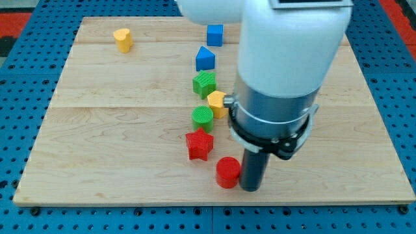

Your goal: Adjust red circle and yellow hexagon in a vertical line

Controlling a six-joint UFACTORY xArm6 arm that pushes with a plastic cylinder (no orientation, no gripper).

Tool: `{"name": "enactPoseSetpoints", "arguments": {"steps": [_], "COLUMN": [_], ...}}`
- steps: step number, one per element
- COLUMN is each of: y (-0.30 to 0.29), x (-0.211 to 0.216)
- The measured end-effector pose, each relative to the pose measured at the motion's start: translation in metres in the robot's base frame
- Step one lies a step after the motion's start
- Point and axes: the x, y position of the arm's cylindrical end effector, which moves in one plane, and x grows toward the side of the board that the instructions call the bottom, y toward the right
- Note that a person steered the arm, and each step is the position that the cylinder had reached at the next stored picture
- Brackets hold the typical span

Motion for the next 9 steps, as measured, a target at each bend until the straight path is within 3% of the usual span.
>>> {"name": "enactPoseSetpoints", "arguments": {"steps": [2, 3, 4, 6, 7, 8, 9], "y": [-0.042, -0.026, 0.045, 0.025, -0.017, -0.021, 0.042], "x": [0.0, -0.002, -0.059, -0.135, -0.139, -0.147, -0.145]}}
